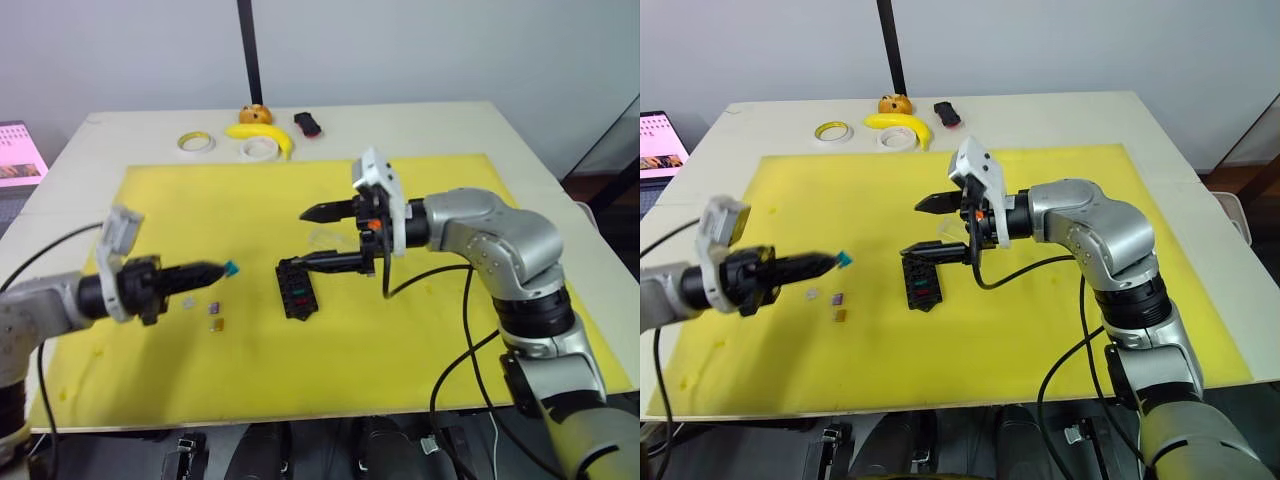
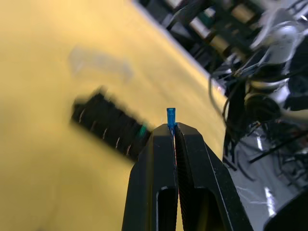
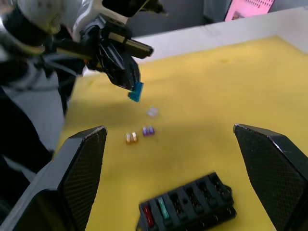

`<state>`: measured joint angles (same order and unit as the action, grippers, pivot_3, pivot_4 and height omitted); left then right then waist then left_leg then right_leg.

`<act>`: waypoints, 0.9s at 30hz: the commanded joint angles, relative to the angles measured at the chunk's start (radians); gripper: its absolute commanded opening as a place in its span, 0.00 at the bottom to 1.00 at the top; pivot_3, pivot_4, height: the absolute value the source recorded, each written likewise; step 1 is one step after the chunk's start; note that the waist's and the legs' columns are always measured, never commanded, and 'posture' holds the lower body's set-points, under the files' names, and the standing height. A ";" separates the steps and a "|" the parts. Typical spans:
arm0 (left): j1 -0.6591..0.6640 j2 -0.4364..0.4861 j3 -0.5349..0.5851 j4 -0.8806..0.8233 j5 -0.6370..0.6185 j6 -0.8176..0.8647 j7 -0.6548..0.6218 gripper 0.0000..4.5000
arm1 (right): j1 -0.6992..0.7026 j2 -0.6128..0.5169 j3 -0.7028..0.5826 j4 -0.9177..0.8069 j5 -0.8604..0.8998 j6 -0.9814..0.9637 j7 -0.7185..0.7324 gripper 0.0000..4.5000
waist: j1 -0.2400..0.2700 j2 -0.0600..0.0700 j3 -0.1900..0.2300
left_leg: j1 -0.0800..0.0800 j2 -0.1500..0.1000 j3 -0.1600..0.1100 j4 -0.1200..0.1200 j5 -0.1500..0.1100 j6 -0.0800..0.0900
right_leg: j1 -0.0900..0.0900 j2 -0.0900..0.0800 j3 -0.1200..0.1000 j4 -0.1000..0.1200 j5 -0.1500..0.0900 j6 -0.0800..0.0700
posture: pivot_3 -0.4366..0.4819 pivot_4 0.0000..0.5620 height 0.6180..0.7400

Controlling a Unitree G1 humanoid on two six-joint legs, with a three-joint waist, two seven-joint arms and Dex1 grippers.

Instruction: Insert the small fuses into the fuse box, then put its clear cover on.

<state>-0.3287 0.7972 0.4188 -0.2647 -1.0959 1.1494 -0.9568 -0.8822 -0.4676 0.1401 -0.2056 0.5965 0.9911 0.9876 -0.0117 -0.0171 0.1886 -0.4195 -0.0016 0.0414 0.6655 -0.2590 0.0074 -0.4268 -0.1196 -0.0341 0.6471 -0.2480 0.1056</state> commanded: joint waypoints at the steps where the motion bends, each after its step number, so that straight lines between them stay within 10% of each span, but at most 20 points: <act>1: -0.074 -0.053 -0.040 -0.043 -0.059 -0.011 0.070 0.01 | -0.026 0.021 -0.018 -0.014 0.044 0.051 -0.035 1.00 | -0.001 0.000 0.000 | 0.000 0.000 0.000 0.000 0.000 0.000 | 0.000 0.000 0.000 0.000 0.000 0.000 | 0.48 0.27 1.00; 7: -0.151 -0.093 -0.101 -0.050 -0.067 -0.030 0.107 0.00 | -0.023 0.038 -0.016 -0.024 0.057 0.040 -0.059 0.51 | -0.006 0.000 0.000 | 0.000 0.000 0.001 0.000 0.000 0.000 | 0.000 0.002 -0.001 0.000 0.000 0.000 | 0.48 0.27 1.00; 16: -0.136 -0.081 -0.129 -0.035 -0.050 -0.065 0.095 0.00 | -0.032 0.049 -0.015 -0.029 0.092 0.059 -0.071 0.51 | -0.003 0.000 0.000 | 0.000 -0.001 0.001 0.000 0.000 0.000 | 0.000 0.003 -0.001 0.000 0.000 0.001 | 0.48 0.27 1.00; 22: -0.133 -0.072 -0.131 -0.033 -0.045 -0.077 0.090 0.00 | -0.029 0.037 -0.012 -0.043 0.115 0.058 -0.054 0.01 | -0.003 0.000 0.000 | 0.000 -0.001 0.001 0.000 0.000 0.000 | 0.000 0.003 -0.001 0.000 0.000 0.001 | 0.48 0.27 1.00; 27: -0.131 -0.072 -0.135 -0.037 -0.044 -0.080 0.091 0.00 | -0.028 0.028 0.009 -0.048 0.101 0.045 -0.052 0.00 | -0.003 0.000 0.000 | 0.000 -0.001 0.001 0.000 0.000 0.000 | 0.000 0.003 -0.001 0.000 0.000 0.001 | 0.48 0.27 1.00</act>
<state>-0.4546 0.7100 0.2763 -0.2838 -1.1337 1.0862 -0.8648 -0.8922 -0.4339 0.1431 -0.2138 0.6915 1.0579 0.9280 -0.0143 -0.0174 0.1885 -0.4197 -0.0022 0.0425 0.6658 -0.2588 0.0078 -0.4266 -0.1165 -0.0348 0.6472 -0.2481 0.1064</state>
